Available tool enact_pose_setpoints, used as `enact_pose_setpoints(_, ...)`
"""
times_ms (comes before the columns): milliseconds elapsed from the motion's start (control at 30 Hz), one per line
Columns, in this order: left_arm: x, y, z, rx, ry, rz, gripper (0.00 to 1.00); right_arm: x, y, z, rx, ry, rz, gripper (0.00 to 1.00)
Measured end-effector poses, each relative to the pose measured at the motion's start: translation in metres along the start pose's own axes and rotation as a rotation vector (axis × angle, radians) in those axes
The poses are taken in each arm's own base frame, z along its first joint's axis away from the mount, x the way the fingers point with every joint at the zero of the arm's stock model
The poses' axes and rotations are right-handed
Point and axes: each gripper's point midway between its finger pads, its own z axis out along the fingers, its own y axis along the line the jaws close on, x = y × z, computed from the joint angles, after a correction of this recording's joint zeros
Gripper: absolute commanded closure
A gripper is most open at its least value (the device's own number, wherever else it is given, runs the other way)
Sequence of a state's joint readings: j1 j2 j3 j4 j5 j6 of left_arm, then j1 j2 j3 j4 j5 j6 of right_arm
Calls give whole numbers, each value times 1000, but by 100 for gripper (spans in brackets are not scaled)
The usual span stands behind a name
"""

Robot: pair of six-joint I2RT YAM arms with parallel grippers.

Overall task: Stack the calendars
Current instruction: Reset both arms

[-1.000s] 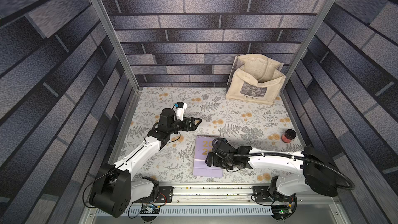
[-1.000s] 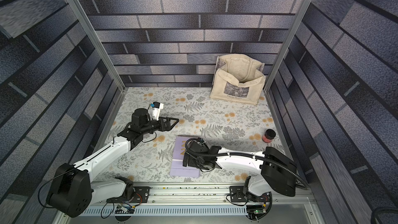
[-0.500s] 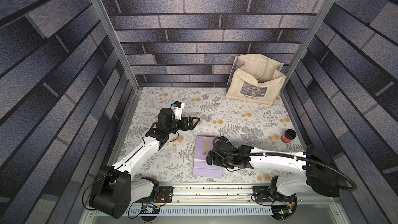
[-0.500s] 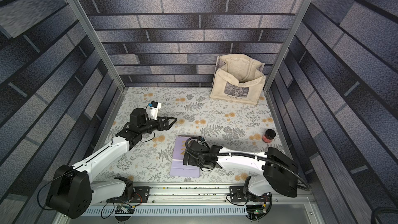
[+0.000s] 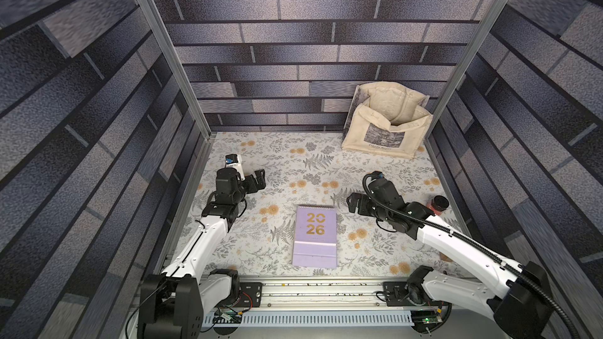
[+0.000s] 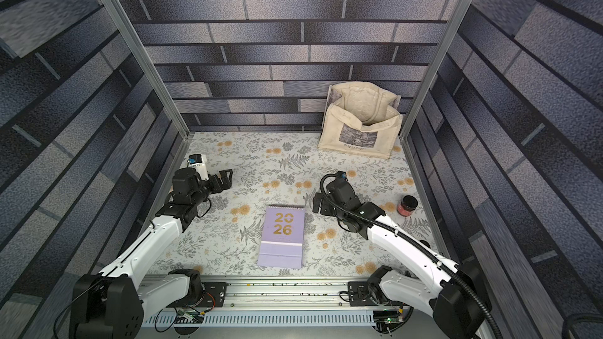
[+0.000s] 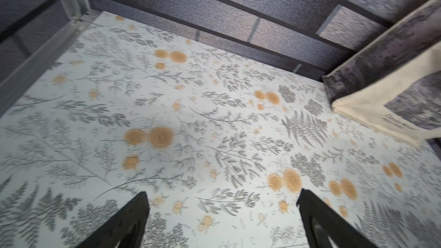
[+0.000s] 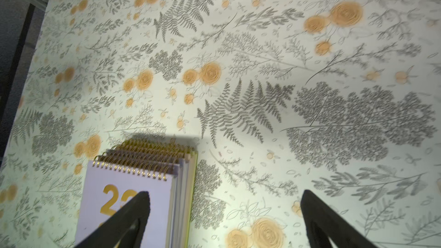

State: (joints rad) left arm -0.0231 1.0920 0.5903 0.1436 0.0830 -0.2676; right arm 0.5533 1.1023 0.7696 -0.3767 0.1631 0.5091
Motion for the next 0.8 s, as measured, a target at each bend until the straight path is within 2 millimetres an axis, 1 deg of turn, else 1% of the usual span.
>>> enact_pose_setpoints(67, 1, 14, 1, -52, -17, 25, 0, -17, -18, 6, 24, -52, -20, 0)
enact_pose_setpoints(200, -3, 32, 6, -112, -52, 57, 0, -42, -53, 15, 80, -140, -52, 0)
enact_pose_setpoints(267, 2, 41, 12, -132, -54, 63, 0, -52, -71, 20, 114, -178, -71, 0)
enact_pose_setpoints(333, 14, 51, 20, -153, -32, 64, 0, -59, -89, 25, 147, -215, -76, 0)
enact_pose_setpoints(400, 28, 61, 29, -171, -4, 59, 0, -62, -106, 32, 171, -249, -77, 0)
enact_pose_setpoints(467, 41, 71, 38, -187, 23, 52, 0, -59, -126, 41, 199, -255, -68, 0)
enact_pose_setpoints(567, 53, 83, 48, -194, 51, 39, 0, -58, -149, 51, 236, -253, -68, 0)
enact_pose_setpoints(633, 56, 87, 50, -198, 55, 37, 0, -64, -159, 52, 250, -280, -68, 0)
enact_pose_setpoints(700, 54, 89, 53, -194, 44, 43, 0, -70, -165, 53, 258, -323, -74, 0)
enact_pose_setpoints(800, 54, 88, 61, -175, 34, 64, 0, -67, -170, 64, 252, -348, -96, 0)
